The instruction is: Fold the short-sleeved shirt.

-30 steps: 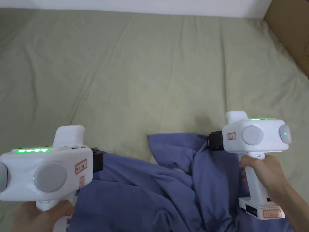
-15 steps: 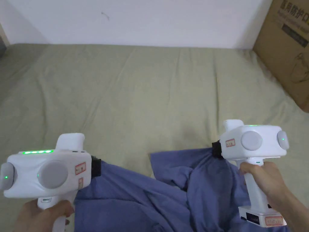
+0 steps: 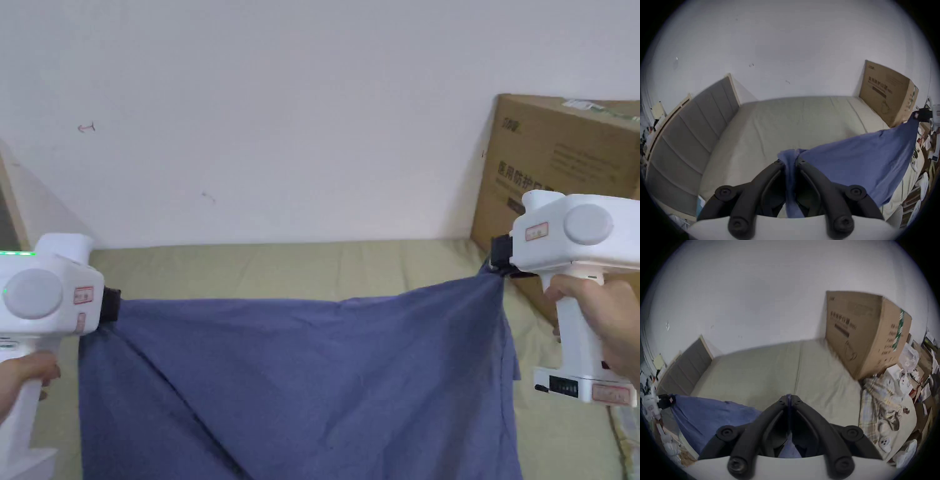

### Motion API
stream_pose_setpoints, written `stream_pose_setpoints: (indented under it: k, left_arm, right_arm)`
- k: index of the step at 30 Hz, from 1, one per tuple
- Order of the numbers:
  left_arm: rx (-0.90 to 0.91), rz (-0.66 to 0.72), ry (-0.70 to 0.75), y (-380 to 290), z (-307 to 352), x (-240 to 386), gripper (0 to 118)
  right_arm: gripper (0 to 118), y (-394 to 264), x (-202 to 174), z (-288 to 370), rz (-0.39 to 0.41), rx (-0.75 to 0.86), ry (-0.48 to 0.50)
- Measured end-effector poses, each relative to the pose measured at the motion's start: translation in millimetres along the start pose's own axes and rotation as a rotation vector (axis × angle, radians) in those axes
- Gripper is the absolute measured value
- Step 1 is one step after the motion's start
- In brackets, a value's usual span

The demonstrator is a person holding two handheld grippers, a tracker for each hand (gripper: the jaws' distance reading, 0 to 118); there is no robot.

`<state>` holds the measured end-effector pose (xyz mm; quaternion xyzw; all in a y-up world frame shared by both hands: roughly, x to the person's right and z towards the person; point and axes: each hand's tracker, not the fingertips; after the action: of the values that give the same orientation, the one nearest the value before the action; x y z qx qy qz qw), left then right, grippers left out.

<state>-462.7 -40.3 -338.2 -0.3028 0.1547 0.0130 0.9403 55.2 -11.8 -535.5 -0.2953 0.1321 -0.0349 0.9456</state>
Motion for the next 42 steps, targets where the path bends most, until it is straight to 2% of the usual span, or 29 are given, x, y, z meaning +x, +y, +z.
stream_pose_setpoints:
  k: [6,8,11,19,22,24,27,30,33,35,38,42]
  left_arm:
    - [0.132,0.018,0.052,75.5,15.1,-21.3,8]
    - [0.154,0.029,0.041,103.0,12.5,-27.5,8]
    - [0.202,0.033,0.061,143.2,-0.4,-32.2,8]
    - [0.301,0.034,0.153,239.9,-26.3,-37.3,8]
    - [0.363,0.056,0.165,270.0,-26.1,-40.3,8]
    - [0.407,0.009,0.227,285.1,-28.1,-38.3,8]
    - [0.485,0.012,0.276,292.6,-39.8,-43.6,8]
    - [0.468,0.026,0.266,287.7,-63.3,-50.2,8]
    - [0.441,-0.012,0.286,266.4,-99.2,-46.7,8]
    - [0.379,-0.07,0.307,247.7,-132.2,-41.3,8]
    - [0.288,-0.062,0.287,207.8,-190.7,-34.3,8]
    - [0.051,-0.092,0.267,140.4,-269.8,-20.5,8]
  right_arm:
    - [4,74.4,-6.1,29.9,-0.059,0.107,-0.004]
    - [4,97.7,-14.9,30.5,-0.024,0.143,0.015]
    - [4,134.4,-21.3,17.6,-0.117,0.186,0.052]
    - [4,233.1,-61.3,8.7,-0.038,0.304,0.016]
    - [4,260.9,-73.1,17.4,-0.06,0.355,0.011]
    - [4,272.2,-77.2,20.7,-0.053,0.374,0.039]
    - [4,274.2,-81.7,18.1,-0.026,0.395,0.036]
    - [4,266.1,-80.0,-2.1,-0.027,0.371,0.057]
    - [4,242.7,-80.8,-39.8,0.024,0.321,0.029]
    - [4,223.3,-78.8,-74.1,0.026,0.246,0.018]
    - [4,182.8,-71.1,-137.6,0.0,0.119,-0.007]
    - [4,111.6,-57.2,-228.0,-0.004,-0.095,-0.08]
